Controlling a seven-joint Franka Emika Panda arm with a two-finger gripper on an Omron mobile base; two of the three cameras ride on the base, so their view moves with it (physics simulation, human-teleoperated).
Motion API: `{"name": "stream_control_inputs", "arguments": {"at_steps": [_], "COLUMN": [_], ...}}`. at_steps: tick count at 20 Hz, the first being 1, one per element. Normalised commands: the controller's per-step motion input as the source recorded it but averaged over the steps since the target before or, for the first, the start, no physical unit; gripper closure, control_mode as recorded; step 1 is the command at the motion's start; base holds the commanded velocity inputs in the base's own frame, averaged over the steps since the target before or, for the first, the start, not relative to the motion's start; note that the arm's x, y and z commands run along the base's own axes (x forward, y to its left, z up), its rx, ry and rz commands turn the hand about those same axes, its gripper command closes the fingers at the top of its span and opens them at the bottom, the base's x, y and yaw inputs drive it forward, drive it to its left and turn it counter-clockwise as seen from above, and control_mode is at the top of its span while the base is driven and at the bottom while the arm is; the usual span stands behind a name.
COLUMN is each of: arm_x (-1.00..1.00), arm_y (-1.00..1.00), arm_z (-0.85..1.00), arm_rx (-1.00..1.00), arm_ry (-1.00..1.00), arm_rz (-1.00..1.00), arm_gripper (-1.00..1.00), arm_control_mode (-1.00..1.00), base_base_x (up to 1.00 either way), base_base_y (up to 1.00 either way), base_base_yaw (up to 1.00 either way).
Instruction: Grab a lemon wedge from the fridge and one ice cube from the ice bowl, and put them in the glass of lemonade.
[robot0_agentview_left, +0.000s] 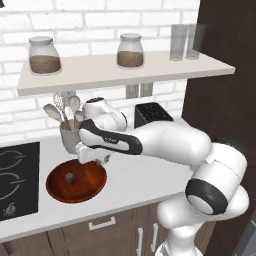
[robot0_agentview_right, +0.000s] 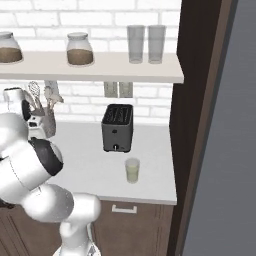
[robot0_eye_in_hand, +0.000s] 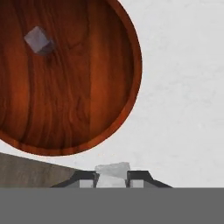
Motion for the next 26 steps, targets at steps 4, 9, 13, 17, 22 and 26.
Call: {"name": "stream_control_inputs", "arguments": {"at_steps": [4, 9, 13, 17, 22, 26], "arm_x": [0.00, 0.05, 0.14, 0.00, 0.00, 0.00], "arm_y": [-1.00, -1.00, -1.00, -1.00, -1.00, -1.00], "arm_z": [0.14, 0.26, 0.34, 0.07, 0.07, 0.24], "arm_rx": [0.15, 0.08, 0.00, 0.00, -0.03, -0.16], "arm_ry": [0.00, 0.03, 0.10, 0.00, 0.00, 0.00], "arm_rz": [-0.18, -0.17, -0.17, -0.10, -0.06, -0.09], "arm_gripper": [1.00, 1.00, 1.00, 1.00, 1.00, 1.00], "arm_control_mode": [-1.00, -1.00, -1.00, -1.00, -1.00, -1.00], "base_base_x": [0.00, 0.00, 0.00, 0.00, 0.00, 0.00], "base_base_y": [0.00, 0.00, 0.00, 0.00, 0.00, 0.00], "base_base_yaw": [0.00, 0.00, 0.00, 0.00, 0.00, 0.00]}}
